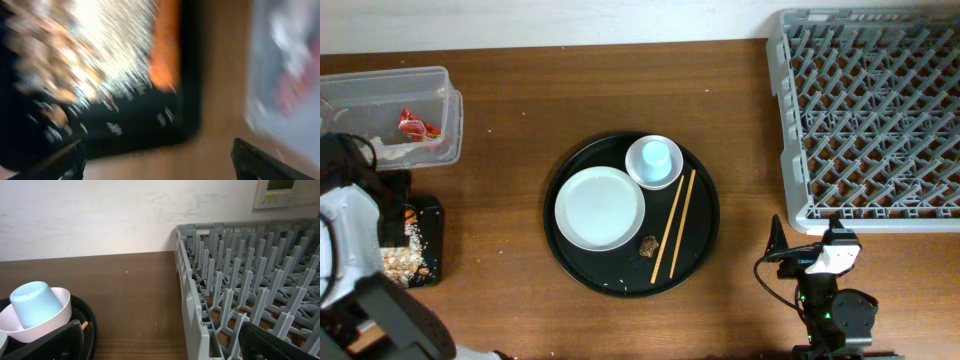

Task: Sort waste into correct bins and load items into the dishwasher rack
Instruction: 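Place the carrot onto the black rectangular tray, then reach the left gripper to the brown shell near the chopsticks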

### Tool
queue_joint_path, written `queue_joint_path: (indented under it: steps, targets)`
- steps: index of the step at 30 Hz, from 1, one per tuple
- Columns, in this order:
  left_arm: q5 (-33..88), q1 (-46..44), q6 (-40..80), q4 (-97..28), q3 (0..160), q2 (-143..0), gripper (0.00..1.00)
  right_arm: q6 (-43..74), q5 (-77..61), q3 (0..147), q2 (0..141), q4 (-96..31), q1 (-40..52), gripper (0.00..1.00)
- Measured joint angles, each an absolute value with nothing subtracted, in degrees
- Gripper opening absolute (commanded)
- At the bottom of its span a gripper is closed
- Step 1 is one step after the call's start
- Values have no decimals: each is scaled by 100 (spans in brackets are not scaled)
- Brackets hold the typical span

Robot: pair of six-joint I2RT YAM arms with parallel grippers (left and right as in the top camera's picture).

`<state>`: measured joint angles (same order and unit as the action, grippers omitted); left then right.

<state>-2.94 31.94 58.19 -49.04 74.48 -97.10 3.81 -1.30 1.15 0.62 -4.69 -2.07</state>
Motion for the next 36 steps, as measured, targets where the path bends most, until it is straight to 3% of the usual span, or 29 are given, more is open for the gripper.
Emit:
queue_joint_path:
  steps: [3,6,9,12,18,24,27,29,36]
  targets:
    - [1673,2995,4965,-5756,7485,-9192,92,379,-130,115,62,-471,-207,98]
    - [2357,1879,4305,-6558,7494,-9159,92,379,-130,115,62,-469,-207,98]
    - [1951,235,4042,-6646,7496,-9159,99,381,-130,115,62,-471,-207,98]
    - [1258,-1461,3940,-6598,7494,-9159,99,381,-130,115,62,-469,-207,98]
    - [-510,-3780,3844,-6261,7491,-9159,99,381,-130,115,62,-469,-207,98]
    - [-64,-4344,1872,-5542,7489,-9312,99,381,-130,115,62,-471,-207,98]
    - [-82,-4344,1479,-5398,7489,-9605,98,379,-130,115,62,-469,-207,98]
    - [-84,-4344,1374,-5339,7491,-9732,79,381,-130,115,62,-469,-207,98]
    - [-60,-4344,1258,-5140,7491,-10589,68,379,-130,115,62,-469,-207,98]
